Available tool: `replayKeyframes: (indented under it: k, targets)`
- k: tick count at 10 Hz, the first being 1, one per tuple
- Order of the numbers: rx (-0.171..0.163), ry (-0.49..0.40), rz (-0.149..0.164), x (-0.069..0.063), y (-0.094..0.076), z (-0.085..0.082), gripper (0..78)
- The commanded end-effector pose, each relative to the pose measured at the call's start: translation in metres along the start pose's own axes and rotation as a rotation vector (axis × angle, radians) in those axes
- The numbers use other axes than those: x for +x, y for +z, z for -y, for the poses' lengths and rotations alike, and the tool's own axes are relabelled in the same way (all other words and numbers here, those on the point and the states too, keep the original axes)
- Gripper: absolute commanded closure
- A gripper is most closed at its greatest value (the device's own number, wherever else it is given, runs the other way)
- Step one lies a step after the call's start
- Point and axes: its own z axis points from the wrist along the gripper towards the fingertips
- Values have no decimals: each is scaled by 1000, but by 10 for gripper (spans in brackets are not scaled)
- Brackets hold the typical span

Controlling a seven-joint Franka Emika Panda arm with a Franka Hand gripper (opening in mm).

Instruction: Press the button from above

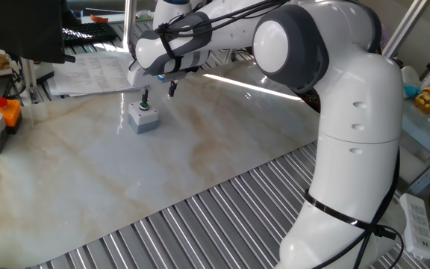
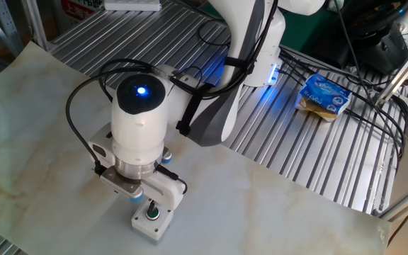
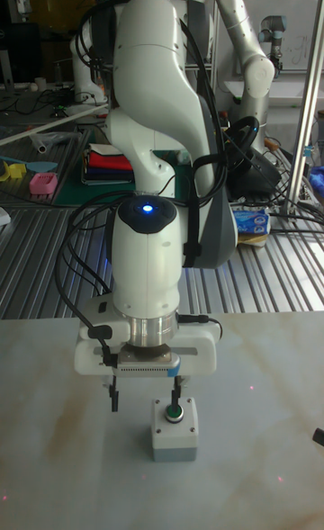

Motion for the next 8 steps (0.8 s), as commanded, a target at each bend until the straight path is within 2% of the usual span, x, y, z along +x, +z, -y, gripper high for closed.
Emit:
replayKeyframes:
  k: [1,4,8]
  targets:
    - [-7,39,-65,28,47,14,2]
    - [-8,40,-59,25,51,12,2]
    - [-8,43,-51,25,48,11,2]
